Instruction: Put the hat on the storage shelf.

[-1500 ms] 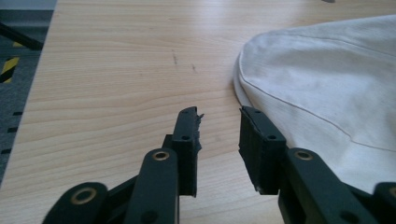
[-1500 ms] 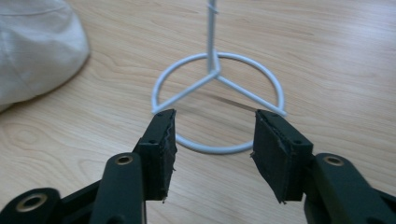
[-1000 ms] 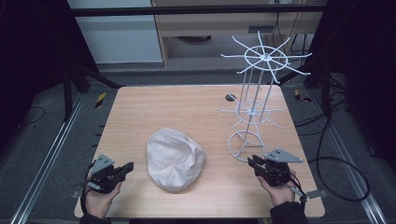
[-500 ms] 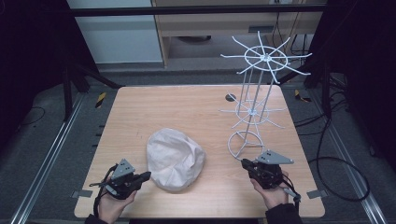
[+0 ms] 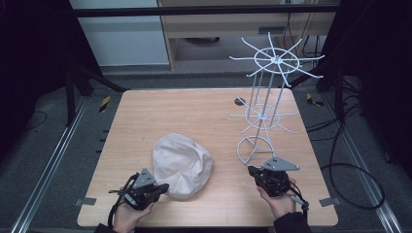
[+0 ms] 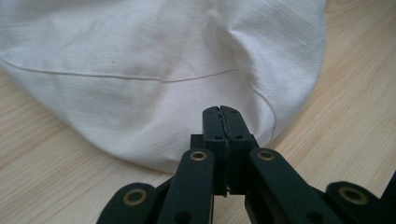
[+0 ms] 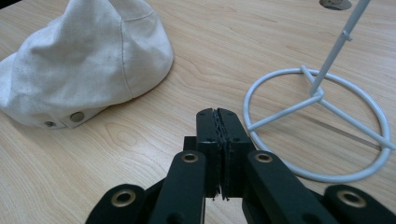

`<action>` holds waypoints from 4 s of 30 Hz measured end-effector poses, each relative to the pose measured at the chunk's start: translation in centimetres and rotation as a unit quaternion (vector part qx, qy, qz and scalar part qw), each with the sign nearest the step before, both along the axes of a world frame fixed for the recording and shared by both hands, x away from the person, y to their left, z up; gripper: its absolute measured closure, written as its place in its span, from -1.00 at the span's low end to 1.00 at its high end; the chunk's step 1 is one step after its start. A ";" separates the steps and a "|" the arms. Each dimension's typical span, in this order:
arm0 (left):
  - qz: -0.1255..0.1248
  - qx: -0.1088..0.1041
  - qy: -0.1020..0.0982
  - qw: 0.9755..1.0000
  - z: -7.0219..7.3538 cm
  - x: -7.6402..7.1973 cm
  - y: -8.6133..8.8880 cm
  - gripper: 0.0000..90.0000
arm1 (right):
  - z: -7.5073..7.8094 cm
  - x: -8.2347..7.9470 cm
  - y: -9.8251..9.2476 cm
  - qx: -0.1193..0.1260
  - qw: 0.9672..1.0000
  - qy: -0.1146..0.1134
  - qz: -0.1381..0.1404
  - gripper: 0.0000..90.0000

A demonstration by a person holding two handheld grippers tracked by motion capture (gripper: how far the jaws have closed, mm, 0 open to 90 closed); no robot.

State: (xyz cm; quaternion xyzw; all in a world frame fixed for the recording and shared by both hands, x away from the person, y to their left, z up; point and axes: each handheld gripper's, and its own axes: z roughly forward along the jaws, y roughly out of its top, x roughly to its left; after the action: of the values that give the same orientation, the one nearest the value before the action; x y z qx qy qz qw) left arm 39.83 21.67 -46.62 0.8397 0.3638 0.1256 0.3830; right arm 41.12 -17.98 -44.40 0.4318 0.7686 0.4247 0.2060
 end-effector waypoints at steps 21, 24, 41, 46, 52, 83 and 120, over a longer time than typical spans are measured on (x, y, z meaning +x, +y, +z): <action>-0.010 0.003 -0.005 1.000 -0.3 -0.3 -1.8 1.00 | -0.5 2.2 6.7 0.019 0.997 0.000 0.071 1.00; -0.012 0.004 -0.006 1.000 -0.4 -0.4 -2.0 1.00 | -0.6 2.8 7.6 0.023 0.998 0.001 0.065 1.00; -0.019 0.003 -0.020 1.000 -0.7 -0.3 -4.4 1.00 | -2.4 7.3 9.2 0.044 0.998 0.016 0.044 1.00; -0.022 -0.004 -0.019 1.000 -0.8 0.0 -5.3 1.00 | -2.2 7.9 9.5 0.039 0.998 0.008 0.044 1.00; -0.027 -0.016 -0.018 0.999 -1.0 0.5 -6.6 1.00 | -2.2 8.3 9.5 0.022 0.999 -0.001 0.039 1.00; 0.111 -0.036 -0.085 0.990 3.9 7.9 3.8 0.22 | 0.5 3.1 7.3 0.013 0.998 -0.024 0.055 0.28; 0.100 -0.009 0.012 0.995 -1.3 11.8 3.4 0.66 | -2.6 3.0 10.0 -0.016 0.998 0.009 0.057 0.67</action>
State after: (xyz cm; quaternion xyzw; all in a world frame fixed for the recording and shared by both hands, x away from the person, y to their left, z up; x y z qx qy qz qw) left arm 51.61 25.10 -47.89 0.7972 0.4516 0.1501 0.3714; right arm 44.13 -7.96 -47.05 0.3879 0.8005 0.4191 0.1817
